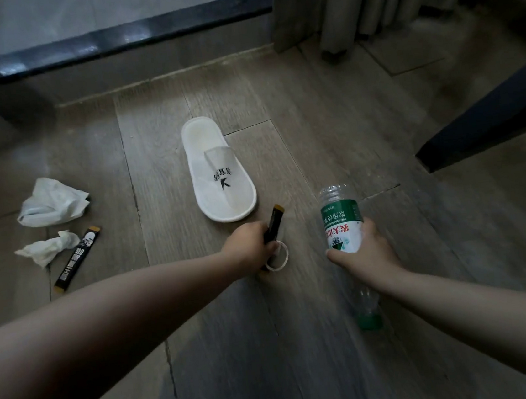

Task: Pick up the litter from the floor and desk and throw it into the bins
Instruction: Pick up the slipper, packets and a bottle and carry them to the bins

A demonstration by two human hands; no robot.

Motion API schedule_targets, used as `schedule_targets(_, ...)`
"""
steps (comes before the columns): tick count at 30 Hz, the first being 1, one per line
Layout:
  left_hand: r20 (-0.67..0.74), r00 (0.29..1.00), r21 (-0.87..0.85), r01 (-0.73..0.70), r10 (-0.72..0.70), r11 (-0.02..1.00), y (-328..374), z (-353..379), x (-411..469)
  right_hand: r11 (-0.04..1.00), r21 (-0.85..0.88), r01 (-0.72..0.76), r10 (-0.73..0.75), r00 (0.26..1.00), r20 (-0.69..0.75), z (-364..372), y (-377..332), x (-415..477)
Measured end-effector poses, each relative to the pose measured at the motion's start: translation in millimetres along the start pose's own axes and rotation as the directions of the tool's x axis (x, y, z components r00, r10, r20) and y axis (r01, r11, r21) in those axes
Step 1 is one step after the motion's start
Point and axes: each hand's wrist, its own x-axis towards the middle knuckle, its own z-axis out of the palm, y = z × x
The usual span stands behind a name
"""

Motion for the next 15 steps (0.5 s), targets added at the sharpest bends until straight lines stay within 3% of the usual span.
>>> schedule_targets(5, -0.037, 0.999, -0.075, -0.031, 0.029, 0.997, -16.6, -12.0, -17.4, 1.0, -0.006, 0.02, -0.02, 1.0, 0.014, 3.1, -4.9, -1.5)
schedule_targets(15, -0.066, 0.993, -0.223, 0.079, -0.096, 0.972, -69.9, -39.2, -49.4, 0.992, -0.012, 0.128, -0.125, 0.981, 0.147, 17.4, -15.8, -14.0)
